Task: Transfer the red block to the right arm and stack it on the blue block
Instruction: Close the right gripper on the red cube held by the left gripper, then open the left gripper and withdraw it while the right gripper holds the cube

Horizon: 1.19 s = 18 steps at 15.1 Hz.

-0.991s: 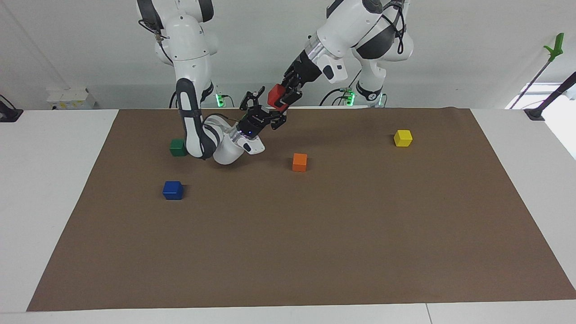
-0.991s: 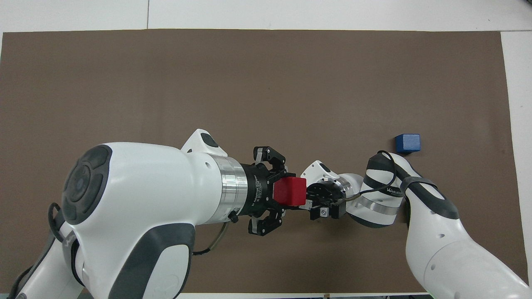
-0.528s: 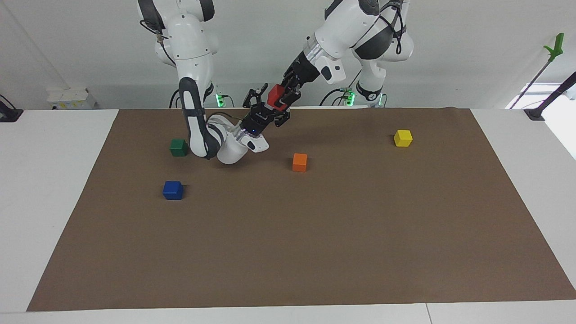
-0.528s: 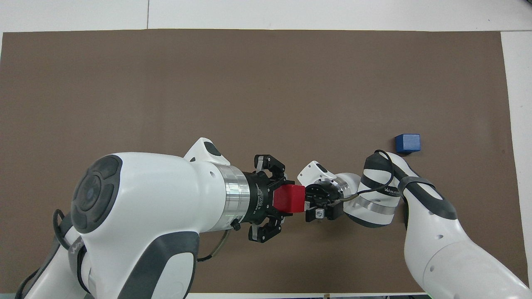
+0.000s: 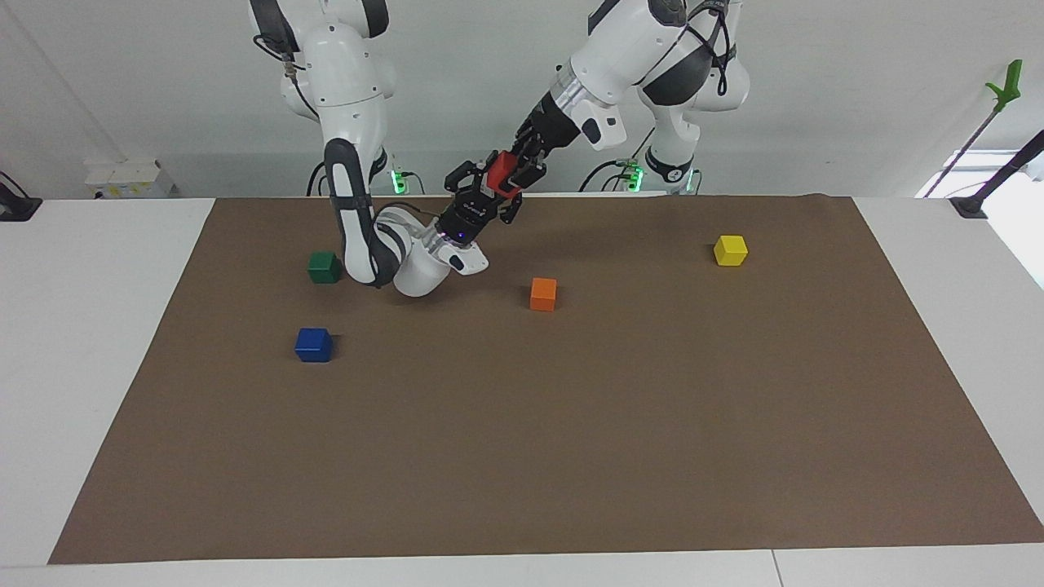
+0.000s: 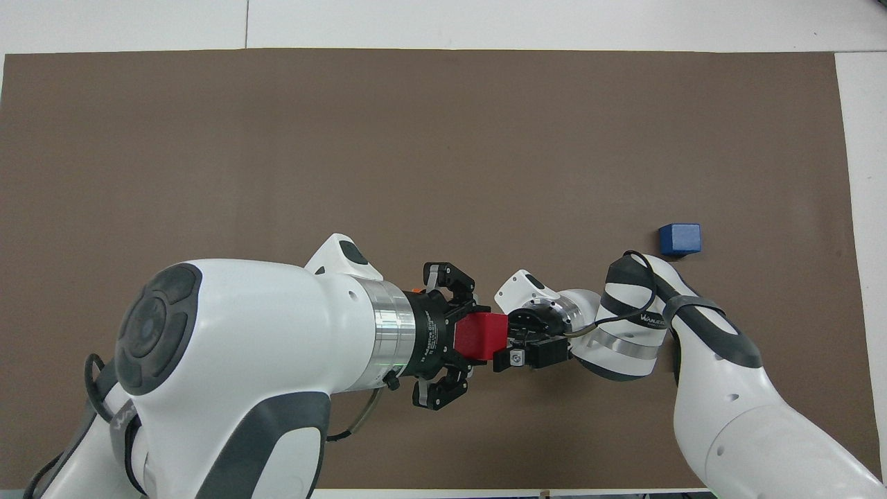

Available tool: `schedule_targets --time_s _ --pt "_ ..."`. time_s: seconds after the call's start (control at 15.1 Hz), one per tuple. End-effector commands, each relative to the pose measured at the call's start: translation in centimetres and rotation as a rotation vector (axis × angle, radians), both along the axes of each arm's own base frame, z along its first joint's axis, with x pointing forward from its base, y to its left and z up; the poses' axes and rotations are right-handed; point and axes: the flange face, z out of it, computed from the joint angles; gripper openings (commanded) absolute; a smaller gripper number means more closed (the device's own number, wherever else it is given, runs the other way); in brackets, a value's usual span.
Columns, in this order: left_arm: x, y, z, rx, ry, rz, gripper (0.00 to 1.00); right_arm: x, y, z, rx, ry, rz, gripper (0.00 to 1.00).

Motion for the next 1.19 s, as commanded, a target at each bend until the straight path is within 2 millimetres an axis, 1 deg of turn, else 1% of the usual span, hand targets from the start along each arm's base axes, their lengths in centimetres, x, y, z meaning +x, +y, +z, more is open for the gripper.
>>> schedule_targets --time_s 0.0,0.07,0.13,0.33,0.4,0.46,0.59,0.66,0.73,0.86,0.92,0.99,1.12 --pt "-1.7 0.6 -0.3 0.011 -0.002 -0.077 0.00 0.3 -0.6 1.1 0.005 0.015 -0.002 0.00" --pt "-1.6 0.6 -0.3 0.012 -0.004 -0.076 0.33 0.2 -0.6 1.2 0.006 0.015 0.000 0.00" --pt "-1.7 0.5 -0.1 0.011 0.002 -0.060 0.99 0.3 -0.6 1.2 0.006 0.015 -0.002 0.00" --pt "-2.3 0.0 0.0 0.015 -0.010 -0.094 1.00 0.4 -0.8 1.2 0.007 0.014 -0.005 0.00" --pt "-2.5 0.1 0.2 0.019 -0.010 -0.098 1.00 0.4 -0.8 1.2 0.007 0.014 -0.005 0.00" --pt "-2.5 0.3 0.4 0.023 -0.009 -0.102 1.00 0.4 -0.7 1.3 0.007 0.012 -0.005 0.00" --pt "-2.5 1.5 1.1 0.024 -0.036 -0.163 1.00 0.5 -0.8 1.4 0.008 0.010 -0.005 0.00" --pt "-1.6 3.0 1.5 0.019 -0.057 -0.180 1.00 0.6 -0.8 1.4 0.009 0.009 -0.007 0.00" --pt "-0.7 4.0 1.5 0.016 -0.081 -0.190 1.00 0.7 -0.8 1.4 0.008 0.009 -0.005 0.00" --pt "1.5 7.1 1.1 0.092 -0.145 -0.215 1.00 0.8 -1.0 1.4 0.003 0.017 0.001 0.00" --pt "2.1 8.4 0.8 0.124 -0.156 -0.238 1.00 1.0 -1.1 1.4 -0.005 0.022 0.000 0.00" --pt "3.4 10.5 0.5 0.131 -0.167 -0.242 1.00 1.3 -1.4 1.9 -0.014 0.021 0.001 0.00" --pt "5.7 15.1 0.4 0.153 -0.209 -0.286 1.00 2.4 -2.7 2.6 -0.080 0.041 -0.004 0.00"
